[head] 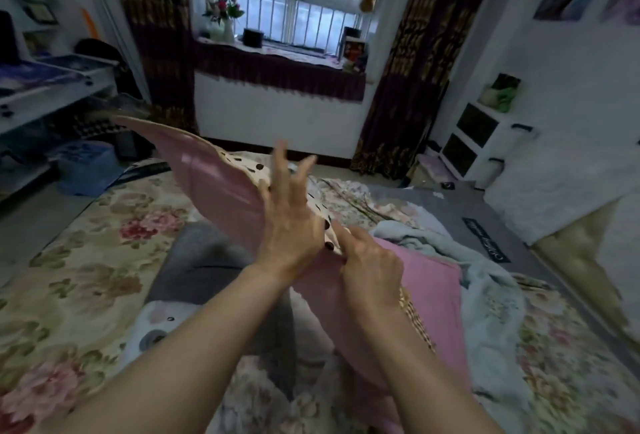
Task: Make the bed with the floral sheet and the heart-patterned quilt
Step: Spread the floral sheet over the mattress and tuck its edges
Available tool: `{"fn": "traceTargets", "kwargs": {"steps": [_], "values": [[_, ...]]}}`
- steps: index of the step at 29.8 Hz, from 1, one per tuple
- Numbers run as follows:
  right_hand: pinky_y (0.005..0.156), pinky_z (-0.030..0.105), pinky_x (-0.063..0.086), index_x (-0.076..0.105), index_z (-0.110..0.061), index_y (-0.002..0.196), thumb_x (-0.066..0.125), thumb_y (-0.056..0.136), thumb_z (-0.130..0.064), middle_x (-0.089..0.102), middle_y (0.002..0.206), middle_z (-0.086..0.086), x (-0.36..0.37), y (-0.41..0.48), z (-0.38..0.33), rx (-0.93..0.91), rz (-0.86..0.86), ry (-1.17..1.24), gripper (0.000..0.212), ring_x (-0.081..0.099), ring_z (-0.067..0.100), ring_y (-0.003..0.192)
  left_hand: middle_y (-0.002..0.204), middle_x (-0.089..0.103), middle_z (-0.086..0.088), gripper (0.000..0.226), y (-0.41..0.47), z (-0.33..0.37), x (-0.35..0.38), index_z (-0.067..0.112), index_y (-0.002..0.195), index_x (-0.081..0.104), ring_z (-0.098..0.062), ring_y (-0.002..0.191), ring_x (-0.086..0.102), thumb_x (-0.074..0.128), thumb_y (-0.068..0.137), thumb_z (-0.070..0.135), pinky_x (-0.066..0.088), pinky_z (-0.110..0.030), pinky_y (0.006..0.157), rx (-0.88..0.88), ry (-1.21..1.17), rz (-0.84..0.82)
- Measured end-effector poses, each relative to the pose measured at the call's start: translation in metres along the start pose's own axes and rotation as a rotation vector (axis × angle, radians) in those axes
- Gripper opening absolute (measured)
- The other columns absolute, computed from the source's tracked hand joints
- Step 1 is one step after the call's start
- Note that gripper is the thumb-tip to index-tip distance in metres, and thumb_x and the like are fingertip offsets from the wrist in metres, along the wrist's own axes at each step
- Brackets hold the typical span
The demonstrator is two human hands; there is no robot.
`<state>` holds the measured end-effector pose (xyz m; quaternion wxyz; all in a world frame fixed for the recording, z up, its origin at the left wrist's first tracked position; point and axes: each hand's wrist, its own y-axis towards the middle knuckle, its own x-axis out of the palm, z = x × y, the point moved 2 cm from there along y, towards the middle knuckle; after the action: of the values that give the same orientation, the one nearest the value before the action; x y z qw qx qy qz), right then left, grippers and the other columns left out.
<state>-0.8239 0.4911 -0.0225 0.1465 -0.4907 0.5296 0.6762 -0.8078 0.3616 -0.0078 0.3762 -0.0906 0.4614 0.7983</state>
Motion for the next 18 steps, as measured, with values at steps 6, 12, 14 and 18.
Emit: {"fn": "traceTargets", "kwargs": {"steps": [6, 12, 14, 18], "values": [[0.037, 0.026, 0.037, 0.073, -0.023, 0.107, 0.078, 0.063, 0.005, 0.073, 0.105, 0.003, -0.037, -0.009, 0.055, -0.105, 0.112, -0.051, 0.053, 0.056, 0.027, 0.041, 0.153, 0.04, 0.007, 0.112, 0.0, -0.021, 0.016, 0.041, 0.154, 0.009, -0.031, 0.148, 0.024, 0.081, 0.069, 0.045, 0.005, -0.076, 0.107, 0.38, 0.707, -0.543], [0.04, 0.028, 0.041, 0.071, -0.023, 0.106, 0.068, 0.072, 0.001, 0.071, 0.11, -0.003, -0.061, -0.018, 0.106, -0.15, 0.207, -0.108, 0.042, 0.063, 0.023, 0.056, 0.111, 0.068, 0.0, 0.045, 0.01, 0.022, 0.056, 0.039, 0.129, 0.058, -0.034, 0.094, 0.067, 0.047, 0.087, 0.027, 0.045, -0.036, 0.064, 0.271, 0.355, -0.398], [0.043, 0.024, 0.037, 0.073, -0.023, 0.106, 0.065, 0.077, 0.0, 0.071, 0.113, -0.004, -0.08, -0.018, 0.13, -0.135, 0.306, -0.172, 0.038, 0.061, 0.019, 0.057, 0.094, 0.07, -0.002, 0.036, 0.01, 0.047, 0.077, 0.036, 0.111, 0.063, -0.035, 0.077, 0.069, 0.054, 0.078, 0.025, 0.051, -0.038, 0.054, 0.273, 0.2, -0.299], [0.049, 0.023, 0.036, 0.074, -0.021, 0.109, 0.055, 0.09, -0.002, 0.071, 0.117, -0.002, -0.099, -0.03, 0.161, -0.09, 0.481, -0.25, 0.033, 0.066, 0.018, 0.067, 0.099, 0.071, 0.004, 0.04, 0.016, 0.088, 0.112, 0.031, 0.107, 0.067, -0.026, 0.071, 0.069, 0.072, 0.073, 0.01, 0.049, -0.03, 0.047, 0.285, 0.043, -0.056]]}}
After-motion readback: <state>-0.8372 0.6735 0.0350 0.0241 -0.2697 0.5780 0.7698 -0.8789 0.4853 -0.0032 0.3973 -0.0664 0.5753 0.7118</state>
